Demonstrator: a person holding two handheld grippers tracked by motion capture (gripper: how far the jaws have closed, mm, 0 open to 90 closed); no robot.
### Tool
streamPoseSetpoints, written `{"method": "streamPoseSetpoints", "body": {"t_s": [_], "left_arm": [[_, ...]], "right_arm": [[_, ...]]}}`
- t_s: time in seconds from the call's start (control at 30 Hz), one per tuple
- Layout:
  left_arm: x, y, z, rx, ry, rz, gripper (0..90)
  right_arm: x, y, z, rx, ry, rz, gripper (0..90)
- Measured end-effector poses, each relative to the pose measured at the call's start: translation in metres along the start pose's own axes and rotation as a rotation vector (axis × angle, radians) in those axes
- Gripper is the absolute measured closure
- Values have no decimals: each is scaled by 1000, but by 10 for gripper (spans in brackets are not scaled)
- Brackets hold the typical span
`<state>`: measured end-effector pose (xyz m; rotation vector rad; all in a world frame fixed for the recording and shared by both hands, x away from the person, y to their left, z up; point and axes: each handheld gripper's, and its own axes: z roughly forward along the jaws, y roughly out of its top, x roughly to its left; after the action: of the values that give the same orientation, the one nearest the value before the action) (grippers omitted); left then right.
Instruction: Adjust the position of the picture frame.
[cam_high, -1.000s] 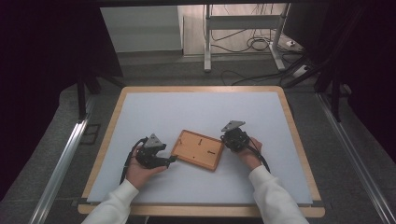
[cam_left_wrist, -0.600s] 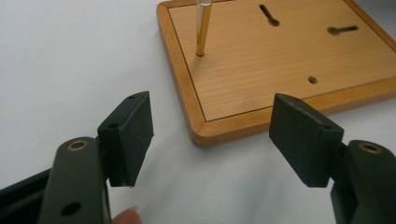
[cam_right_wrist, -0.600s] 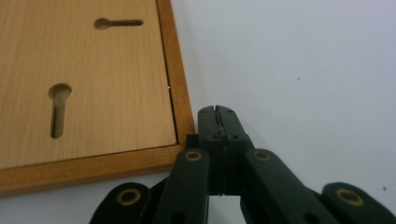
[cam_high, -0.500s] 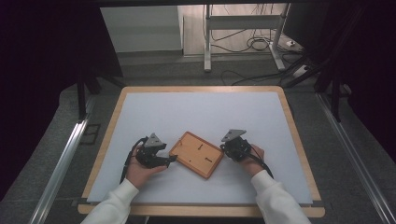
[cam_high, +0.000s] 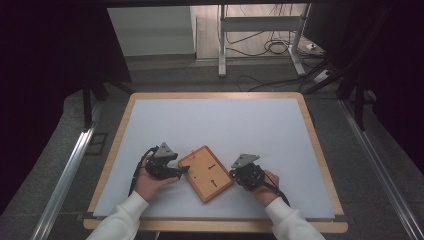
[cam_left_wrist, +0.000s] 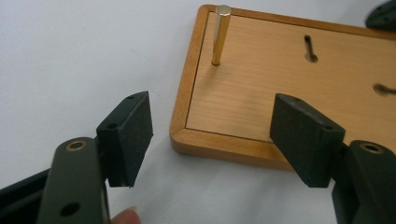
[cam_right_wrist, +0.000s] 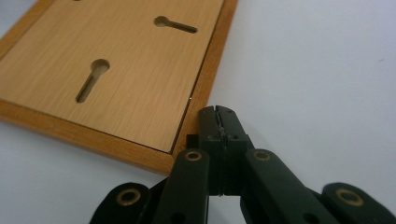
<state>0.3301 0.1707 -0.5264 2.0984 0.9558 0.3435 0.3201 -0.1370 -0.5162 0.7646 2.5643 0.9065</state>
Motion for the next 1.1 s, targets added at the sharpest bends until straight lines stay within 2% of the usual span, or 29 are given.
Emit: {"method": "streamPoseSetpoints", "body": {"t_s": [0.2, 0.33, 0.37, 0.53, 0.6, 0.63, 0.67, 0.73, 0.8, 0.83, 0.87, 0.9, 0.93, 1.0, 1.03, 1.07, 1.1], "left_arm": [[1, 1, -1, -3, 1, -1, 300], [3, 0, -3, -9, 3, -9, 300], [3, 0, -4, -11, 5, -11, 300], [4, -2, -9, -18, 2, -14, 298], [6, -5, -13, -25, 4, -26, 299], [7, -7, -15, -27, 7, -30, 299], [8, -10, -19, -30, 12, -37, 299], [9, -12, -22, -30, 14, -39, 300], [10, -15, -25, -28, 2, -35, 363], [10, -16, -27, -31, 0, -29, 401], [10, -17, -30, -26, -20, -23, 463], [10, -18, -32, -24, -21, -20, 538], [10, -18, -33, -16, -20, -16, 627], [10, -18, -34, -1, -22, -10, 792], [10, -18, -34, 9, -24, -1, 792], [10, -18, -34, 15, -19, 3, 900], [9, -17, -34, 22, -20, 7, 900]], "right_arm": [[17, -3, -5, -3, 39, -1, 900], [21, -3, -8, -12, 42, -14, 900], [19, -2, -10, -26, 69, -11, 900], [11, -4, -18, -59, 56, 3, 900], [-1, -11, -26, -80, 49, 44, 898], [-1, -11, -26, -80, 49, 44, 895], [-9, -18, -32, -89, 49, 77, 887], [-13, -22, -35, -94, 52, 93, 878], [-23, -36, -43, -95, 47, 129, 778], [-26, -41, -46, -101, 43, 138, 689], [-27, -45, -49, -111, 26, 148, 582], [-29, -49, -51, -123, 2, 154, 497], [-30, -54, -54, -133, -17, 166, 450], [-34, -62, -59, -141, -23, 192, 422], [-34, -62, -59, -141, -23, 192, 422], [-37, -68, -63, -145, -29, 219, 396], [-39, -71, -65, -145, -34, 225, 386]]}}
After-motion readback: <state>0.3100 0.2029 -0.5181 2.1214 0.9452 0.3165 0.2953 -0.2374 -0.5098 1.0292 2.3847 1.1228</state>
